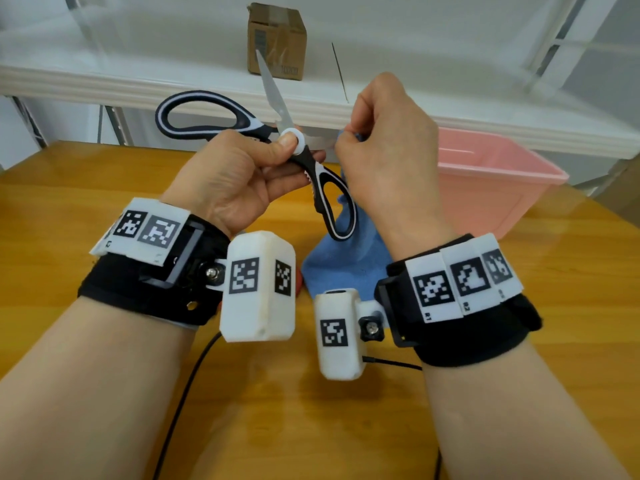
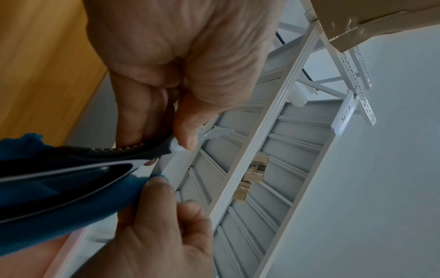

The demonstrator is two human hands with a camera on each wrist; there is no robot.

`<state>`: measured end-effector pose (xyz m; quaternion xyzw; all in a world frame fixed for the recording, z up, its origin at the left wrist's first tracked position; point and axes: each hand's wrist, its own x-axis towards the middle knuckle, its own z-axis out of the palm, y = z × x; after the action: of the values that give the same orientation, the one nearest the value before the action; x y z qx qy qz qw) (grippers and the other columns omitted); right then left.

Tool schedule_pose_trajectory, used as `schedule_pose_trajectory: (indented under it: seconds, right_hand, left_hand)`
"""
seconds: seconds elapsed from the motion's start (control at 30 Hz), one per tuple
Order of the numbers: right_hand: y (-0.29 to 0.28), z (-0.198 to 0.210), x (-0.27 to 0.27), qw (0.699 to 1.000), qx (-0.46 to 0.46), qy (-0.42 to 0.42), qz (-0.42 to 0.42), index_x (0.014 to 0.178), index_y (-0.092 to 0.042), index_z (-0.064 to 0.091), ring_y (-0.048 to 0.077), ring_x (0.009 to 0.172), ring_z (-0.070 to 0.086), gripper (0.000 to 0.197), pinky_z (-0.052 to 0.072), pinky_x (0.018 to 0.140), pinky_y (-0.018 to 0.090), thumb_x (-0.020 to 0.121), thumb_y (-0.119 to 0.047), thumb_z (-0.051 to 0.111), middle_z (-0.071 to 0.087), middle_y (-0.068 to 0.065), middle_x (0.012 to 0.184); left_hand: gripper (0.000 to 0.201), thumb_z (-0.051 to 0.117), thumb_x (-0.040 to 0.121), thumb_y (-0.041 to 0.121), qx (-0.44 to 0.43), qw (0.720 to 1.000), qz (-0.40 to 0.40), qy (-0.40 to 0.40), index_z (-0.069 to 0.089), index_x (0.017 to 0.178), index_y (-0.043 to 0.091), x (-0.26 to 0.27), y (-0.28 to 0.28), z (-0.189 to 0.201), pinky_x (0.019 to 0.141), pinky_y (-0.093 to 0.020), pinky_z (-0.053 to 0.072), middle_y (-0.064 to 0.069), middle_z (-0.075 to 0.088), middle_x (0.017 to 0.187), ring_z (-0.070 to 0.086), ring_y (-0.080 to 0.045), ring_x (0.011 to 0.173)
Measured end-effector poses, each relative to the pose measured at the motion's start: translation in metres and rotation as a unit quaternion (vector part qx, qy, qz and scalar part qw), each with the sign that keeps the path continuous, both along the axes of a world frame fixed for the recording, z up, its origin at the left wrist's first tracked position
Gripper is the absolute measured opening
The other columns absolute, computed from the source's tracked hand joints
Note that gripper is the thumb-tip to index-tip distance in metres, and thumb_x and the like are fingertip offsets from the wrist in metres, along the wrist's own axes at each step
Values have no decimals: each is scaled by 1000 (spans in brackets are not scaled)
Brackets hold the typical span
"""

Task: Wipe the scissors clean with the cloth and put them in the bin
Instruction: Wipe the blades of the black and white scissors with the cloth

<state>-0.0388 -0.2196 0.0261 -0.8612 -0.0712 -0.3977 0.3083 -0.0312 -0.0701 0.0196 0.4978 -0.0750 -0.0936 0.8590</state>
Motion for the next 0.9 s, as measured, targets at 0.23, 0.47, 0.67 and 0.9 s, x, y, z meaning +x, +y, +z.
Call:
schedule_pose_trajectory:
  seconds: [0.23,0.47,0.67,0.9]
  right_hand:
    - [-4,-2,4,1000,-8,14,-9,83,-18,48,16,78,52,20,38,62,22,82,1,54,56,-3,83]
    - [-17,6,3,988,143,23,48,82,-18,56,8,72,58,15,52,68,27,80,-5,62,61,-8,78]
    - [-28,16,0,985,165,-12,38,89,-20,58,9,83,64,17,54,75,25,81,-7,65,66,-8,90]
    - [10,8,-8,998,2,-40,57,88,-15,55,16,80,56,16,46,69,31,82,-1,61,60,-2,85]
  left_hand:
    - [8,51,93,-1,-8,1000,18,7,59,96,-2,1,5,1,79,-38,60,-17,69,96,72,-30,95]
    - [9,51,94,1,-51,997,18,52,60,95,-1,4,13,0,61,-29,59,-18,72,99,72,-28,94]
    - [8,52,93,1,-76,995,15,67,59,97,0,6,15,-3,59,-31,60,-17,73,102,72,-29,94]
    - [8,52,93,2,-61,997,4,41,59,96,1,7,13,-3,67,-33,62,-18,72,108,72,-27,98]
